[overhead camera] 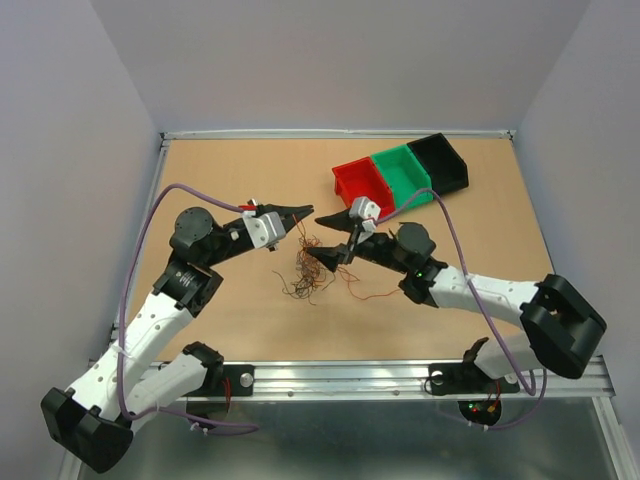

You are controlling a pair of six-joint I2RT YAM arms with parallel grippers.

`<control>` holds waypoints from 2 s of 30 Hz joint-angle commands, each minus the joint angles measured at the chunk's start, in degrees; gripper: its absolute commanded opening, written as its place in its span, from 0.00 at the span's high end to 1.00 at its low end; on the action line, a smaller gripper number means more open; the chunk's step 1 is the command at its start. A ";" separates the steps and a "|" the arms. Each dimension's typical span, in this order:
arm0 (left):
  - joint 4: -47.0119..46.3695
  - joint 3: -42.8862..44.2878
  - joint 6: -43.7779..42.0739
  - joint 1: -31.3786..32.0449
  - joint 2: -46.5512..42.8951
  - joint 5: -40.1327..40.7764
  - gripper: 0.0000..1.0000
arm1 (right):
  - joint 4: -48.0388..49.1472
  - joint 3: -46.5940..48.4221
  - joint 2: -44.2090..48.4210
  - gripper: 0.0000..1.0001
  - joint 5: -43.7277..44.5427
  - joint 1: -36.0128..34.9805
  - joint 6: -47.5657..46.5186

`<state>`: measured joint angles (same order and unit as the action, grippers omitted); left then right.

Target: Untangle the cables

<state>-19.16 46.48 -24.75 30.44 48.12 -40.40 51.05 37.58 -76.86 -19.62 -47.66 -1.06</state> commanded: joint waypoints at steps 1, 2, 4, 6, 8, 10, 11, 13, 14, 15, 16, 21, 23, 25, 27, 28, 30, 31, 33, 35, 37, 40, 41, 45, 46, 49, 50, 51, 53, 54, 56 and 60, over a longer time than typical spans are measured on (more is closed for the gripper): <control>-4.05 0.45 0.76 0.15 -0.22 -1.78 1.00 | 2.92 7.49 -4.17 0.27 -9.29 0.02 0.88; -4.13 0.63 0.93 0.06 -0.30 -1.78 1.00 | 3.00 8.29 -5.31 0.28 -9.56 0.11 2.54; -4.13 0.89 1.20 0.15 -0.66 -1.87 1.00 | 3.01 10.49 -9.01 0.39 -10.09 0.02 2.82; -4.13 0.98 1.37 0.06 -1.27 -1.87 1.00 | 3.01 12.51 -11.63 0.53 -10.18 0.11 2.91; -4.13 1.24 1.46 0.06 -1.80 -1.87 1.00 | 3.09 14.00 -13.13 0.70 -10.18 0.11 3.08; -3.96 1.60 1.55 0.15 -2.58 -1.09 1.00 | 3.27 14.36 -14.45 0.86 -10.53 0.11 2.91; -4.04 2.21 1.64 0.15 -2.68 -0.91 1.00 | 3.53 14.71 -14.63 0.93 -10.79 0.11 2.91; -4.05 3.17 1.81 0.15 -3.29 -0.03 1.00 | 3.80 14.62 -15.16 0.99 -11.05 0.11 3.08; -4.05 5.01 1.99 0.15 -3.29 0.58 1.00 | 3.88 14.54 -15.34 0.99 -11.32 0.11 3.17; -3.87 6.24 2.16 0.06 -3.21 1.20 1.00 | 4.15 14.45 -15.42 0.99 -11.49 0.02 3.08; -3.26 7.65 2.17 0.15 -2.86 1.90 1.00 | 4.32 14.27 -15.69 1.00 -11.76 0.02 3.26; 0.86 21.09 3.22 0.06 1.79 6.73 1.00 | 6.08 13.48 -18.23 0.99 -11.85 0.02 3.87; 2.28 27.83 3.83 0.15 3.47 7.35 1.00 | 7.65 13.31 -19.55 0.99 -11.94 0.11 4.05; 4.20 33.64 4.79 0.06 5.75 8.32 1.00 | 9.24 13.13 -22.61 1.00 -11.67 0.11 4.75; 4.74 36.83 4.98 0.06 6.98 9.11 1.00 | 10.12 13.04 -23.59 0.99 -11.41 0.11 5.10; 4.83 38.23 5.15 0.06 7.95 10.24 1.00 | 10.56 13.04 -25.08 0.99 -11.32 0.02 5.45; 5.36 41.93 5.33 0.15 8.74 11.39 1.00 | 12.14 12.87 -27.02 0.98 -10.97 0.11 5.89; 5.45 42.98 5.42 0.15 9.44 12.53 1.00 | 12.58 12.87 -28.85 0.97 -10.62 0.11 6.16; 5.80 45.36 5.86 0.15 9.80 12.89 1.00 | 13.90 13.22 -30.71 0.93 -10.53 0.11 6.60; 6.15 46.24 6.12 0.15 10.24 13.42 1.00 | 14.52 13.39 -32.90 0.96 -10.70 0.11 7.30; 6.15 46.95 6.30 0.15 10.33 14.12 1.00 | 15.57 13.22 -34.14 0.89 -10.44 0.02 7.82; 5.89 47.39 6.38 0.15 10.15 15.52 1.00 | 17.07 12.78 -36.07 0.86 -10.01 0.02 8.44; 5.89 47.56 6.56 0.06 10.07 15.79 1.00 | 17.24 12.78 -36.43 0.93 -9.65 0.02 8.44; 5.71 49.23 5.86 0.06 10.24 18.60 1.00 | 17.94 11.55 -37.57 0.99 -8.42 0.02 8.27; 5.36 49.58 5.51 0.06 10.42 19.56 1.00 | 18.21 11.29 -38.10 1.00 -8.25 0.11 8.18; 5.44 49.50 4.72 0.15 10.68 21.33 1.00 | 21.10 8.75 -38.19 0.87 -7.02 0.02 8.53; 5.45 49.50 4.71 0.15 10.68 21.42 1.00 | 21.72 8.74 -37.84 0.84 -6.84 0.02 8.70; 5.45 48.28 4.71 0.06 10.68 21.33 1.00 | 22.16 7.78 -37.40 0.82 -6.84 0.11 8.79; 5.36 46.52 4.10 0.06 10.33 20.80 1.00 | 22.78 6.72 -35.21 0.77 -7.10 0.02 9.15; 5.18 44.51 3.92 0.15 10.07 20.63 1.00 | 22.87 5.50 -34.42 0.76 -7.02 0.02 9.23; 4.83 42.30 3.14 0.15 9.54 19.84 1.00 | 22.96 4.17 -31.53 0.70 -6.66 0.11 9.23; 3.96 34.58 2.95 0.15 7.70 17.38 1.00 | 22.87 -0.66 -25.65 0.50 -2.89 0.02 9.58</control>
<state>-12.97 86.04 -20.86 30.39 56.97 -21.17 68.31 40.45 -109.51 -26.00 -47.62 8.32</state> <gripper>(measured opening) 0.048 0.431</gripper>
